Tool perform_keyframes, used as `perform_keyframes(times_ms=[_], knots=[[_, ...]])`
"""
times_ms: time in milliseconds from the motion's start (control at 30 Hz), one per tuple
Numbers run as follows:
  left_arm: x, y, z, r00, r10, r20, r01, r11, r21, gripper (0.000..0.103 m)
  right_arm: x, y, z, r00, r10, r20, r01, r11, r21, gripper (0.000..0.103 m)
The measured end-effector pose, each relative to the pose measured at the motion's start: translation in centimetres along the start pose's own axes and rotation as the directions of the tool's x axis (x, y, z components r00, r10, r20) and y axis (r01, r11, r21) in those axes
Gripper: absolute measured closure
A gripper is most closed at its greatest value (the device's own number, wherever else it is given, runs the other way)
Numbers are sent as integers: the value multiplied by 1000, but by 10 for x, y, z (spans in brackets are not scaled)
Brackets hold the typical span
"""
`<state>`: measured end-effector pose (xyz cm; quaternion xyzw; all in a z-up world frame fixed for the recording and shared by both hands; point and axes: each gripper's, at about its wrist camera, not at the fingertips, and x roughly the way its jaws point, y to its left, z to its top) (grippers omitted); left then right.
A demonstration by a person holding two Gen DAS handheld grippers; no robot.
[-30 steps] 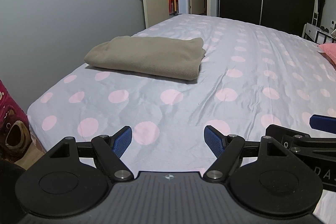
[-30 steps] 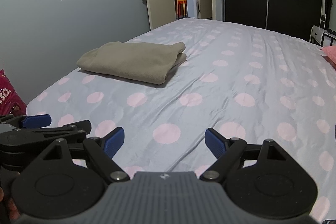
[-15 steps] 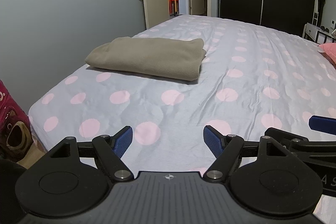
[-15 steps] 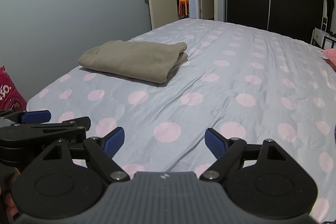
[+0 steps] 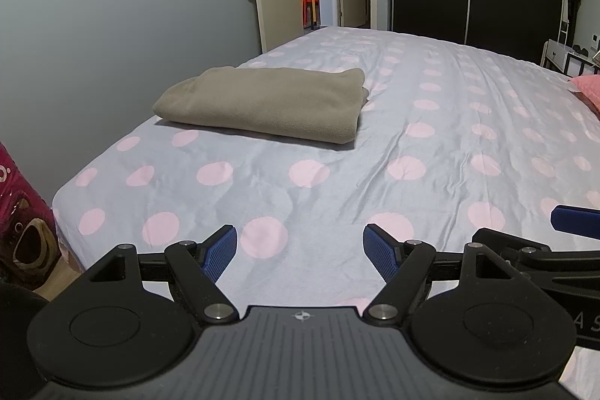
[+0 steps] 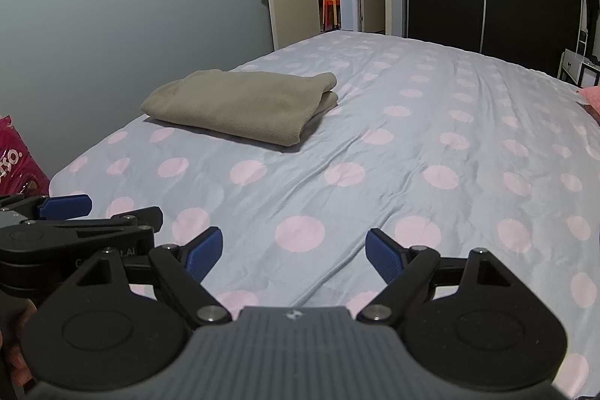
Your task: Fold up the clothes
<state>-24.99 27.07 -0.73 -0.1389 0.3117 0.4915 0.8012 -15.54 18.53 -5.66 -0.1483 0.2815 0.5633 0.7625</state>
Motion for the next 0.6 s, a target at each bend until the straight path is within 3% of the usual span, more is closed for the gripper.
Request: perform_keyframes(times_ms=[600], knots=[[-2, 1, -2, 1000, -4, 6, 4, 1000, -5, 32, -2, 2, -3, 1000, 10, 0, -10, 1000, -4, 18]])
